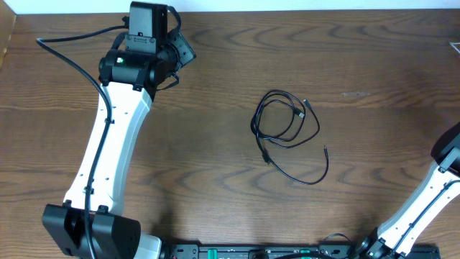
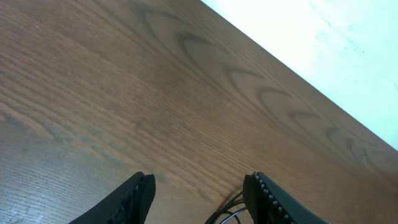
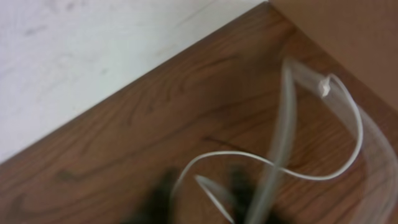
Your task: Untangle cables
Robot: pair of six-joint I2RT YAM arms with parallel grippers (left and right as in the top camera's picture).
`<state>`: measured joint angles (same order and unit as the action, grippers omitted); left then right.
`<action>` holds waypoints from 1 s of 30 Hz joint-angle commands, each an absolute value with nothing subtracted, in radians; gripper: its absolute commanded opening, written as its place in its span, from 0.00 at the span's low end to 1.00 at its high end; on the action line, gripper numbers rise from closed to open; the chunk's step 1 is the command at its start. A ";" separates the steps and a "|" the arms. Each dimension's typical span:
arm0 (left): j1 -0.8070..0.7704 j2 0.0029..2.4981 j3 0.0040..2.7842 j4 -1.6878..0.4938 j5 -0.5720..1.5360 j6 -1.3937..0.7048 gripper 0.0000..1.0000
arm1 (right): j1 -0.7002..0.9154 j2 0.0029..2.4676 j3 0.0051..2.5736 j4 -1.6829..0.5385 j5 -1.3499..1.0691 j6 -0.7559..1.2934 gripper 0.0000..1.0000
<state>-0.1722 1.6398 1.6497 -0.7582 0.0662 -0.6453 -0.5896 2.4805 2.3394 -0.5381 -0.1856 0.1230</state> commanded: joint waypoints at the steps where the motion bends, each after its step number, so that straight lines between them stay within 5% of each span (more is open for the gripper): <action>1: -0.182 1.622 1.655 -0.759 0.067 -0.621 0.51 | -0.587 2.478 2.349 -0.549 -0.226 0.115 0.99; 14: -0.215 1.648 1.655 -0.759 0.067 -0.620 0.51 | -0.522 2.269 2.350 -0.846 -0.561 0.025 0.99; 21: -0.215 1.648 1.655 -0.764 0.067 -0.582 0.51 | -0.408 2.179 2.350 -0.952 -0.108 -0.015 0.99; 30: -0.216 1.648 1.655 -0.793 0.067 -0.575 0.51 | -0.378 2.244 2.347 -0.953 -0.039 0.081 0.99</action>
